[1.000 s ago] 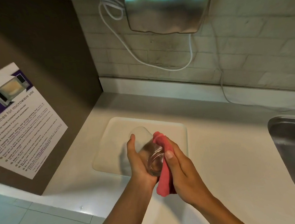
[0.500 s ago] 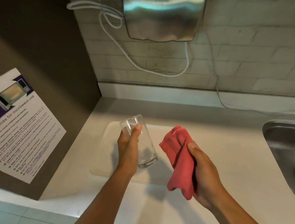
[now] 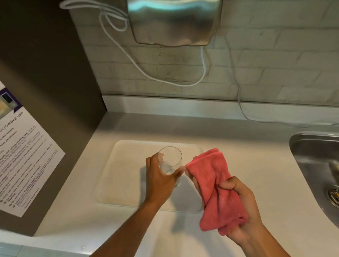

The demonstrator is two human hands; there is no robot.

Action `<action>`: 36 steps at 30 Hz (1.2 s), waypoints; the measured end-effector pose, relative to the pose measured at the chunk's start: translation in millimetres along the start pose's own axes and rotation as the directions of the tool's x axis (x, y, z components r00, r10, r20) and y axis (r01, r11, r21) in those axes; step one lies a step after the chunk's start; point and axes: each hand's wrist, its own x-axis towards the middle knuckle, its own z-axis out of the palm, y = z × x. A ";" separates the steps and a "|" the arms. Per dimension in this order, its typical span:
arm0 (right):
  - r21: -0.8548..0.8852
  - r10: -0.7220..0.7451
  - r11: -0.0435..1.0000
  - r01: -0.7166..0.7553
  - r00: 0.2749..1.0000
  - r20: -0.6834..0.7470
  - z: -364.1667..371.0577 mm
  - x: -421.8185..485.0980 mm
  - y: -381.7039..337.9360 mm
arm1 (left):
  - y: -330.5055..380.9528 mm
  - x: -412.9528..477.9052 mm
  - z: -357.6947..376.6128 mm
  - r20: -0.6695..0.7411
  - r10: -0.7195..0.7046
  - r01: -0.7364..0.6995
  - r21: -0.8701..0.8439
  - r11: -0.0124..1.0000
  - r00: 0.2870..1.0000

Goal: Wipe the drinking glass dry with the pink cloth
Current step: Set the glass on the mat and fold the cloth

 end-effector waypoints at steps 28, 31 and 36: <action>-0.185 -0.063 0.977 0.103 0.975 0.214 -7.2 -10.8 -15.8 | 92.0 -80.0 -21.2 0.612 -0.001 0.374 -0.482 0.792 0.791; -0.249 -0.062 0.962 0.109 0.980 0.187 -9.5 -11.1 -16.7 | 94.3 -78.1 -19.6 0.683 0.001 0.460 -0.493 0.739 0.730; -0.385 -0.082 0.911 0.147 0.980 0.182 -21.3 -10.0 -20.1 | 97.9 -73.5 -16.8 0.745 -0.031 0.574 -0.486 0.659 0.667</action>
